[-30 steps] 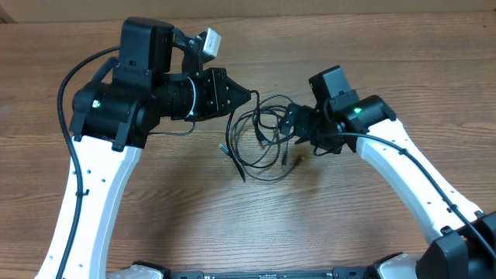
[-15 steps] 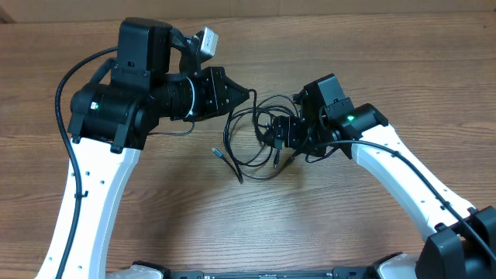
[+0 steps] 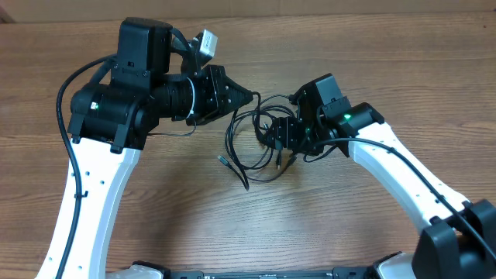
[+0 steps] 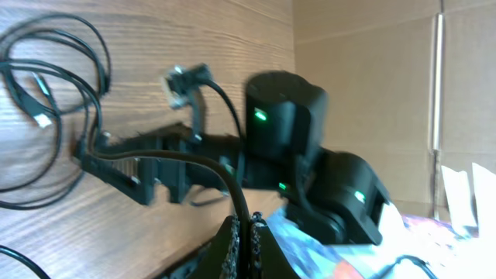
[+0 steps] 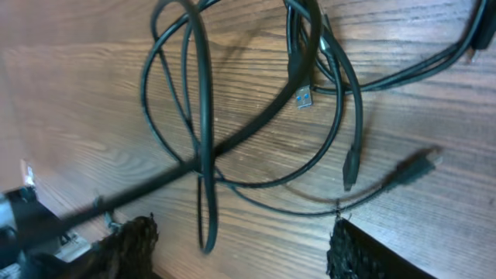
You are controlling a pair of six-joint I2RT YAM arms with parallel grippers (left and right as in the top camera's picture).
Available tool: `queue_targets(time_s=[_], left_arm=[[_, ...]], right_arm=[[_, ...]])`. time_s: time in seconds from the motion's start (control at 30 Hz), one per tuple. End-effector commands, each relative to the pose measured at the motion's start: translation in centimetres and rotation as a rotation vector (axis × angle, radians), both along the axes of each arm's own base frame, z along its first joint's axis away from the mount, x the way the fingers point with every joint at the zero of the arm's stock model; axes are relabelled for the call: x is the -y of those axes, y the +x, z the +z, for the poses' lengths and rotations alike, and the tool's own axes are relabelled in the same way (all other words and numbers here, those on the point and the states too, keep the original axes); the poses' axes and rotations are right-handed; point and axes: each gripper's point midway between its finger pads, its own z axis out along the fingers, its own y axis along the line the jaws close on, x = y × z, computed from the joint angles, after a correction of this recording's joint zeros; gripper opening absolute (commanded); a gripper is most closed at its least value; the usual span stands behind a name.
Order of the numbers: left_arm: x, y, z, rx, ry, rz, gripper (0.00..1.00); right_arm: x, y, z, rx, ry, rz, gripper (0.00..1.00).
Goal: Untangle cables
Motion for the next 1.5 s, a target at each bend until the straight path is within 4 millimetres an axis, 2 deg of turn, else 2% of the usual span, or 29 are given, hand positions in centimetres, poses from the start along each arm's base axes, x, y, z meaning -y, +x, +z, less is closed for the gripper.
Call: queue_targets(time_s=[0.0,0.1,0.17,0.33,0.47,0.6,0.73,0.87,0.97,1.17,1.3,1.4,1.47], left_arm=[[0.5,-1.4,2.1,-0.004,-0.073,-0.039,0.04],[0.3,-1.5,1.7,-0.014,-0.059,-0.037,0.04],[0.0,-1.4,1.3,-0.003,-0.029,-0.026,0.04],[-2.6,-0.4,-1.6,-0.042,0.143,0.111,0.04],[-4.1,-0.3,-3.0,-0.068,0.234,0.175,0.04],[-6.4,0.2,-4.2,-0.101,0.332,0.285,0.04],[-10.7,0.4,-5.9,-0.175,0.466,0.475,0.04],[-16.3,-0.5,-7.3,-0.266,0.625,0.683,0.04],[-19.0,-1.4,-7.7,-0.316,0.691,0.759,0.04],[-21.7,-2.4,-8.0,-0.355,0.763,0.83,0.04],[-21.7,-2.5,-8.1,-0.36,0.765,0.827,0.04],[-21.7,-2.5,-8.1,-0.36,0.764,0.827,0.05],[-21.7,-2.5,-8.1,-0.359,0.765,0.824,0.06]], right_arm=[[0.2,0.4,-1.9,-0.019,-0.04,-0.004,0.64],[1.4,1.2,-2.8,-0.017,-0.112,-0.072,0.53],[2.5,1.8,-3.3,-0.013,-0.17,-0.14,0.5],[5.6,2.5,-4.1,-0.009,-0.316,-0.297,0.45],[8.3,2.3,-4.6,-0.016,-0.442,-0.415,0.44],[9.7,1.8,-4.8,-0.032,-0.504,-0.472,0.45],[10.0,1.5,-4.8,-0.037,-0.524,-0.472,0.46],[10.1,1.4,-4.9,-0.041,-0.53,-0.472,0.46],[10.1,1.5,-4.8,-0.037,-0.526,-0.473,0.47],[10.0,1.5,-4.8,-0.047,-0.517,-0.495,0.5],[9.9,1.5,-4.8,-0.047,-0.511,-0.493,0.58],[8.8,1.3,-4.9,-0.072,-0.457,-0.472,0.63],[7.1,1.3,-4.7,-0.089,-0.374,-0.412,0.64]])
